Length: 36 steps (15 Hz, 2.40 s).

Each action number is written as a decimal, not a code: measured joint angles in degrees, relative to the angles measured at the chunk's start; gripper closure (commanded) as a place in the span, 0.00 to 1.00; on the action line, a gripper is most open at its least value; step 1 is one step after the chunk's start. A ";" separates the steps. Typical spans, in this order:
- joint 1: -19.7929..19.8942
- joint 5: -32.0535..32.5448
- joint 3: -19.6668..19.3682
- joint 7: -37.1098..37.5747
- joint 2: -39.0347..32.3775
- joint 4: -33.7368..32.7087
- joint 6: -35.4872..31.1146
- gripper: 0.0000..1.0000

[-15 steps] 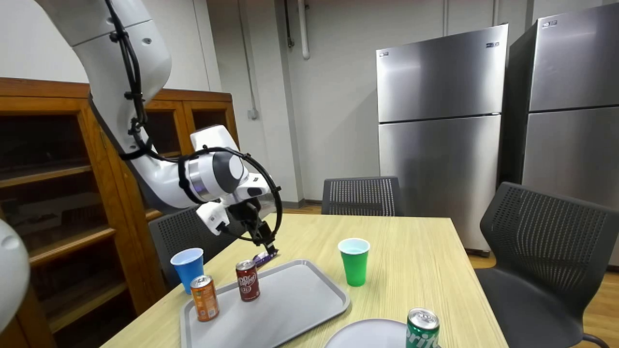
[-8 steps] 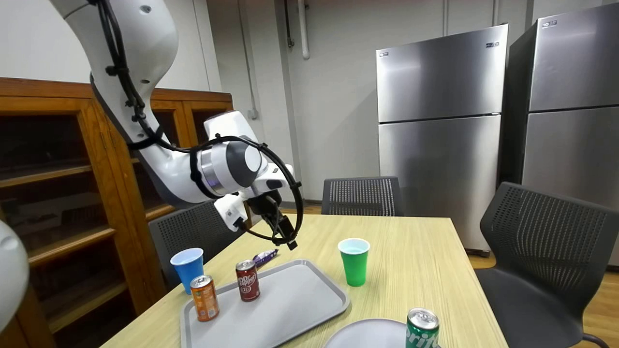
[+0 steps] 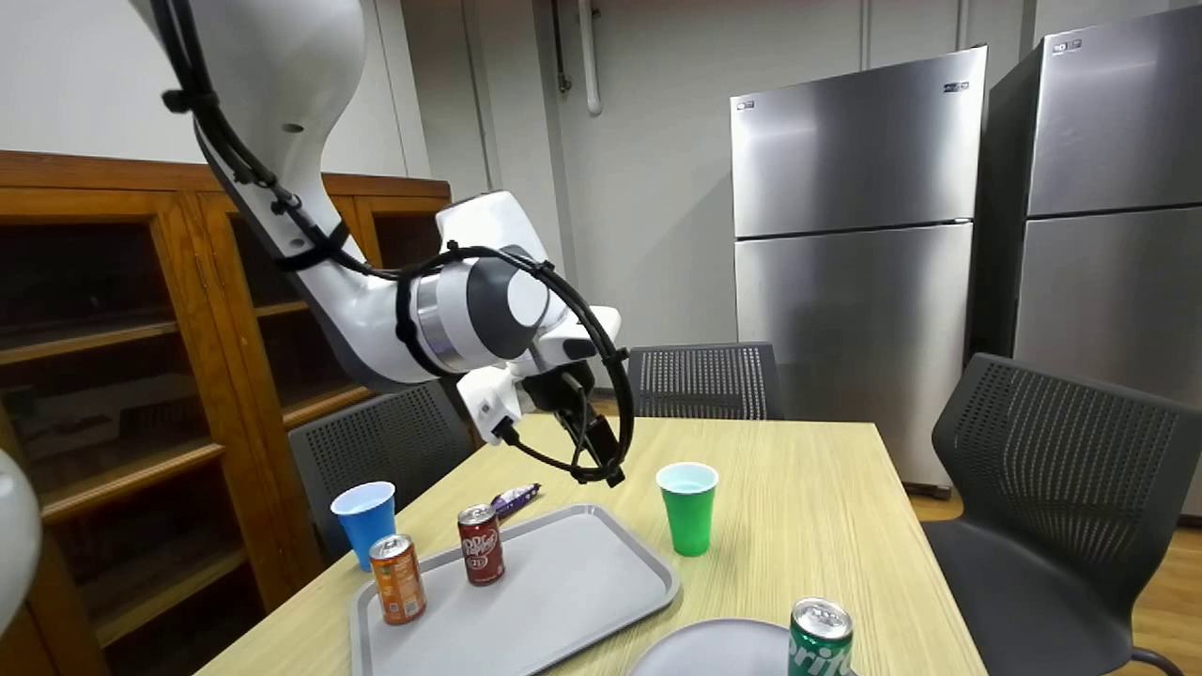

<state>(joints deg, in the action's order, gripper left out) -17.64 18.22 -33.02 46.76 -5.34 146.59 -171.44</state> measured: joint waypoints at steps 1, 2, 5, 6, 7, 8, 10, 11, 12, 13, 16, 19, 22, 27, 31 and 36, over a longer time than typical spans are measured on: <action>0.86 -1.14 -0.01 -1.60 0.42 0.27 0.08 0.00; 1.71 -2.53 -0.01 -3.62 0.84 0.53 0.29 0.00; 3.94 -7.51 -0.02 -11.29 1.97 1.07 1.64 0.00; 4.63 -9.18 -0.02 -14.06 2.29 1.12 2.25 0.00; 5.34 -10.90 -0.06 -16.93 2.55 1.12 2.90 0.00; 7.36 -12.17 1.16 -19.43 2.72 1.09 3.41 0.00; 13.42 -14.04 5.21 -24.07 2.80 1.03 3.79 0.00; 15.98 -14.74 6.65 -26.06 2.79 0.97 3.93 0.00; 18.25 -15.22 7.77 -27.71 2.75 0.89 4.05 0.00; 20.19 -15.67 8.59 -29.05 2.61 0.77 4.15 0.00; 24.48 -16.36 9.83 -31.06 1.35 -0.13 4.22 0.00; 27.16 -16.41 10.00 -31.34 -1.00 -1.73 4.21 0.00; 28.96 -16.74 10.00 -31.34 -3.80 -3.67 4.21 0.00; 31.13 -17.36 9.93 -31.34 -7.94 -6.73 4.21 0.00; 32.23 -18.44 9.90 -31.34 -10.80 -8.67 4.21 0.00; 33.13 -19.65 9.90 -31.34 -14.22 -10.43 4.21 0.00</action>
<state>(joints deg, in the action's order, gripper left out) 15.49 -1.44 -23.12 15.42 -19.56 136.17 -167.23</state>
